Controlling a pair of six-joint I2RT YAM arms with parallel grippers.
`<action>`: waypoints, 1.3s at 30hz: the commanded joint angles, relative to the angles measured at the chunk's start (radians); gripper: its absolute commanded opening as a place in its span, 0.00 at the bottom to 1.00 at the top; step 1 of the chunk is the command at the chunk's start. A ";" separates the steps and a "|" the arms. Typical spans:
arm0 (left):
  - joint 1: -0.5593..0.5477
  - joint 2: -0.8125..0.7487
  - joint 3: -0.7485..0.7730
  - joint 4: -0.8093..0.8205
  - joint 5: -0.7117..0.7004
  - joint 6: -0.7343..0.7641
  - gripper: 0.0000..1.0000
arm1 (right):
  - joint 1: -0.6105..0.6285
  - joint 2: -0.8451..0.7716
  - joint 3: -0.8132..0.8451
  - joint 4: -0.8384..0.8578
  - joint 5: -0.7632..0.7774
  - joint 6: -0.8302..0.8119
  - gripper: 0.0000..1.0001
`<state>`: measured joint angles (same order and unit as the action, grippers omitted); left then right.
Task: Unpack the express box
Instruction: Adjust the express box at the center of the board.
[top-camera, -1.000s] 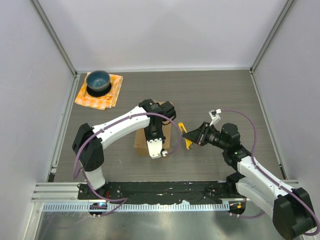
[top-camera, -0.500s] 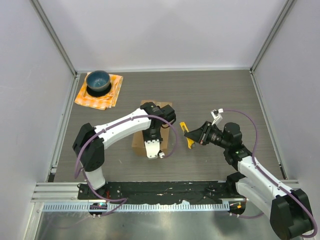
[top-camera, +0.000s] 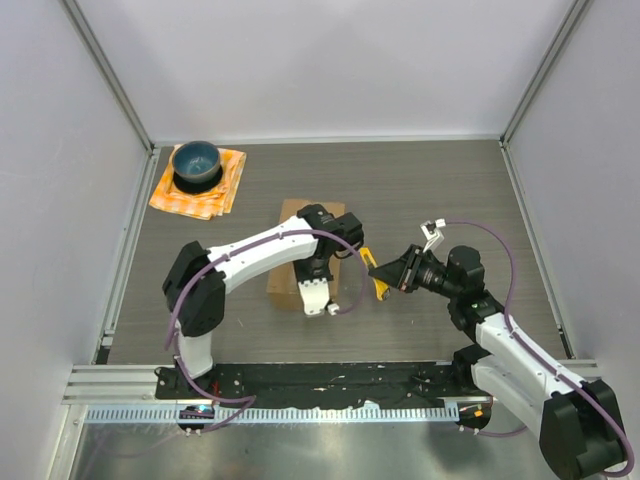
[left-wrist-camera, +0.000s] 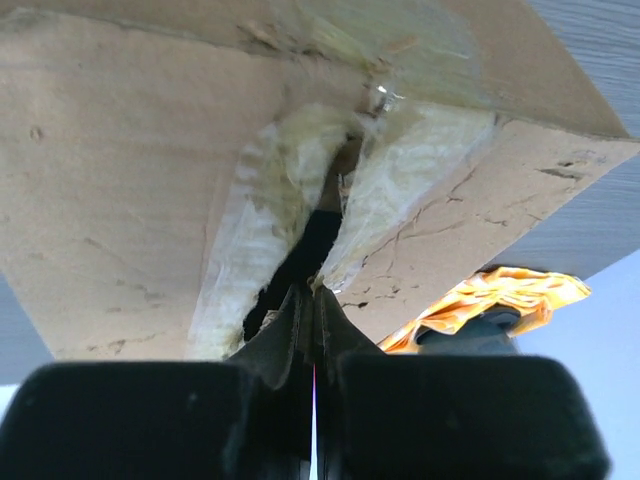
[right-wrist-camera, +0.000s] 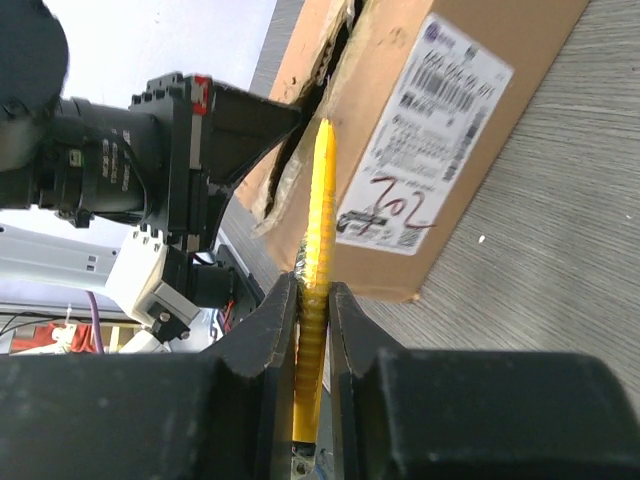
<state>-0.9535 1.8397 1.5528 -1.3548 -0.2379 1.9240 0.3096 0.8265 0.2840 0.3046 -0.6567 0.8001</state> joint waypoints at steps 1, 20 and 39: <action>-0.004 0.062 0.196 -0.310 0.073 -0.152 0.00 | -0.009 -0.071 0.037 -0.043 -0.017 -0.021 0.01; 0.091 0.030 0.308 -0.308 0.284 -0.551 0.00 | -0.007 -0.441 -0.042 -0.331 -0.041 0.085 0.01; 0.073 0.147 0.423 -0.310 0.354 -0.358 0.43 | -0.009 -0.299 -0.187 -0.224 -0.210 0.102 0.01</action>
<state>-0.8589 1.9926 1.9579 -1.3403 0.0902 1.4868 0.3035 0.4736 0.0971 -0.0757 -0.8238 0.8757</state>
